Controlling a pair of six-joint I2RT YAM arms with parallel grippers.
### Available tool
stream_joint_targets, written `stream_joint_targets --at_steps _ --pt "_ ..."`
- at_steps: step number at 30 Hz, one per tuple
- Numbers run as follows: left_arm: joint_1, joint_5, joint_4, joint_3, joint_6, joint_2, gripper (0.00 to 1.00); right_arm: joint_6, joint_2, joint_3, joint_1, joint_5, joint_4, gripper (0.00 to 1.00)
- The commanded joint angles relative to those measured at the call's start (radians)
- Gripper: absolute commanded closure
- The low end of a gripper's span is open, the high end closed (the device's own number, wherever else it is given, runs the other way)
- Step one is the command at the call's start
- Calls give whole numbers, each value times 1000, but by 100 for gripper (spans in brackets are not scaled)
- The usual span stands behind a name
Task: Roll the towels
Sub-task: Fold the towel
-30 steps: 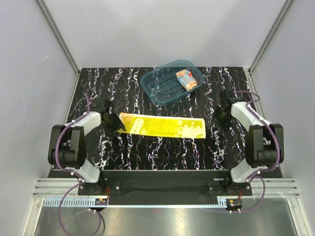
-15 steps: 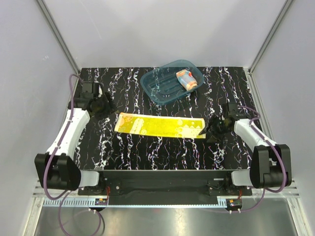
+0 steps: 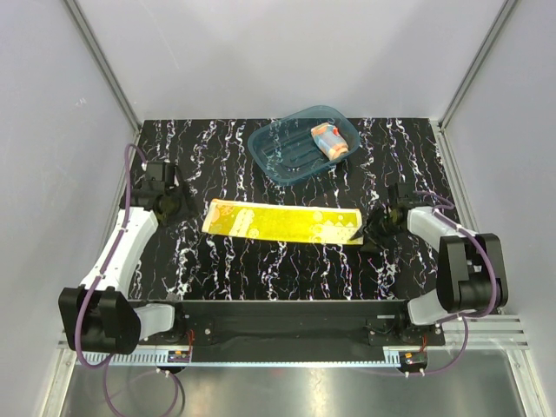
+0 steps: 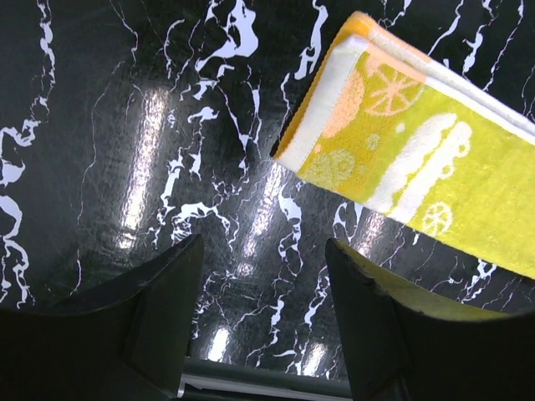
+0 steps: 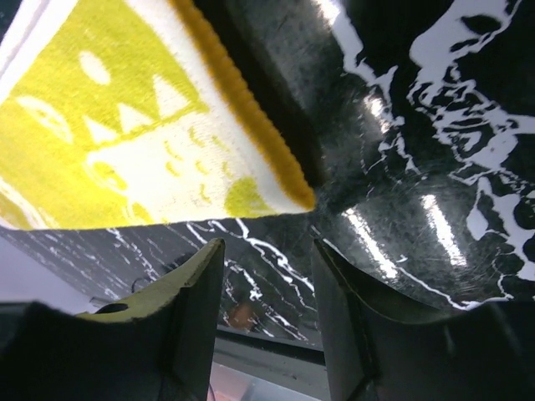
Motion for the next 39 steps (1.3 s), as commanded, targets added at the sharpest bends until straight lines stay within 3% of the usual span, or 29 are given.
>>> stream_joint_targets --at_steps 1,7,17,22,26,29,39 --pt "4 -31 58 7 23 -23 35 7 21 11 3 57 26 48" --pt "4 -37 54 4 24 -29 35 -19 99 50 3 121 14 56" --pt "4 -47 49 4 27 -17 36 -57 179 101 1 231 -16 60" --pt "4 -48 48 7 29 -11 36 -72 179 118 -2 274 -25 71" --pt "4 -48 49 6 29 -11 36 -104 202 143 -5 332 -43 91" --pt "4 -48 49 7 31 -9 36 -123 210 163 -3 384 -54 99" --pt "-5 -19 43 -5 32 -27 37 -203 126 270 -2 534 -201 100"
